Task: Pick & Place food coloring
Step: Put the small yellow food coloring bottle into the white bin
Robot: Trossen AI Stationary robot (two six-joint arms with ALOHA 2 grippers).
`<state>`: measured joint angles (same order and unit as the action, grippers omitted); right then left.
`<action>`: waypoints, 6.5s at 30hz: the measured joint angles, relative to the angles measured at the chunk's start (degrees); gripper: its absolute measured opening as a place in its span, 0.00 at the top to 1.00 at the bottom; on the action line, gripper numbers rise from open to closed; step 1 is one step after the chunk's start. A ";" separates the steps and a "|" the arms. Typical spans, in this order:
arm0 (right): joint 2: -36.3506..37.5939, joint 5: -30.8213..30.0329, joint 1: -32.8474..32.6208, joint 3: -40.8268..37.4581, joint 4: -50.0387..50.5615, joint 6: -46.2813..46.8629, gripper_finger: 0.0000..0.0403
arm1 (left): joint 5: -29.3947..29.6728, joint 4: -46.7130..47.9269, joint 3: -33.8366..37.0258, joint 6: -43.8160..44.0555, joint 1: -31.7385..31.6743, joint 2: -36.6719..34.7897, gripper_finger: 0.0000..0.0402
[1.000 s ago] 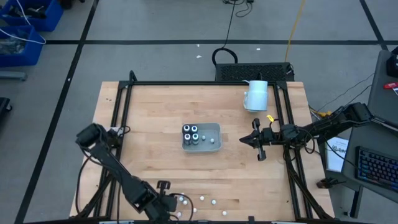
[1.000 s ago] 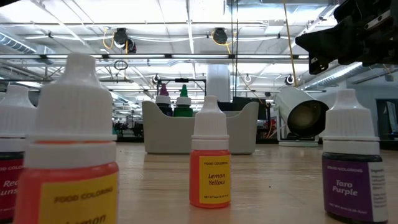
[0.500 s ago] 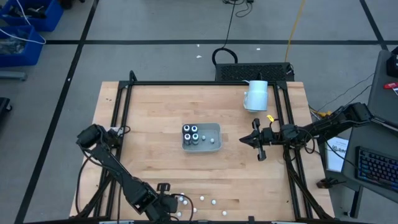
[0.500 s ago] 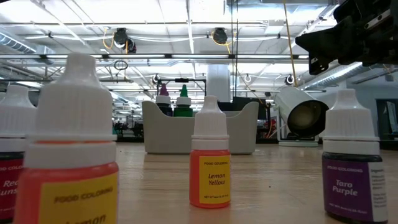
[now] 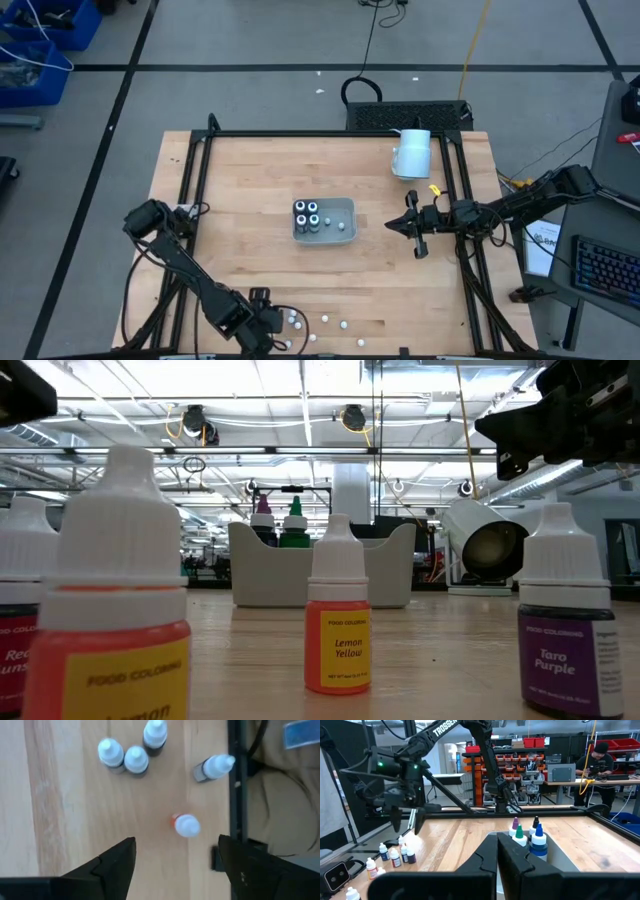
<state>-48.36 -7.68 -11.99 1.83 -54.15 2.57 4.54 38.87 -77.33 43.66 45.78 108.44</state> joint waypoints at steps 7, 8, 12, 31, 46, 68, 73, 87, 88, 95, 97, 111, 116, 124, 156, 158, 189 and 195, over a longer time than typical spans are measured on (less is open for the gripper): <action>0.00 0.00 0.00 0.01 0.00 0.02 1.00 | -1.01 -5.10 2.28 -2.39 -0.09 0.00 0.35; 0.00 0.00 0.00 0.01 0.00 0.02 1.00 | -1.77 -7.07 2.80 -3.23 -0.07 0.00 0.35; 0.00 0.00 0.00 0.00 0.02 0.02 1.00 | -2.58 -12.42 4.05 -6.49 -0.07 0.00 0.37; 0.02 0.00 0.00 0.00 0.45 1.29 1.00 | -4.53 -12.08 4.14 -6.47 -0.88 3.58 0.47; 0.02 0.00 0.00 0.00 0.68 1.29 1.00 | -5.61 -11.24 4.12 -5.62 -1.53 3.34 0.67; 0.00 0.20 0.00 0.00 0.92 1.73 1.00 | 0.55 9.35 -11.23 -15.79 -3.24 3.26 0.84; 0.01 0.20 0.00 0.01 0.88 1.73 1.00 | 6.59 15.74 -18.19 -18.18 -4.71 3.26 0.84; 0.00 0.22 0.00 0.01 1.14 1.07 1.00 | 8.91 12.37 -33.47 -37.83 -26.53 3.26 0.84; 0.01 0.21 0.00 0.01 1.18 1.00 1.00 | 7.48 11.32 -33.18 -38.89 -28.51 3.26 0.84; 0.02 0.11 0.00 0.01 3.55 -1.04 1.00 | 4.48 10.83 -28.96 -40.44 -39.88 5.27 0.84; 0.00 0.09 0.00 0.02 4.11 -1.75 1.00 | 2.95 10.87 -28.19 -40.42 -41.75 6.30 0.84; 0.01 -0.15 0.00 0.02 3.91 -4.80 1.00 | 0.23 11.71 -27.88 -40.51 -43.94 14.48 0.84; 0.00 -1.79 0.00 0.02 3.91 -4.96 1.00 | 4.99 12.33 -27.88 -42.77 -43.05 12.85 0.84; -0.11 -4.59 0.02 0.02 4.38 -4.81 1.00 | 6.73 15.30 -27.88 -43.43 -43.61 11.56 0.84; -0.09 -4.55 0.02 0.02 4.28 -3.21 1.00 | 7.52 18.56 -27.88 -42.71 -43.89 11.55 0.92; -0.10 -4.52 0.02 0.02 4.28 -3.21 1.00 | 7.52 18.56 -27.88 -42.71 -43.87 11.56 0.92; -0.11 -5.65 0.00 0.02 6.75 -1.95 1.00 | 18.61 -20.32 38.12 -38.85 -31.53 -64.27 0.98; -0.11 -9.07 0.00 0.02 6.84 -0.33 1.00 | 18.92 -35.27 57.70 -39.29 -32.22 -81.97 0.99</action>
<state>-48.47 -16.75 -11.99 1.85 -47.31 2.24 23.46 3.60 -19.63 4.37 13.57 26.48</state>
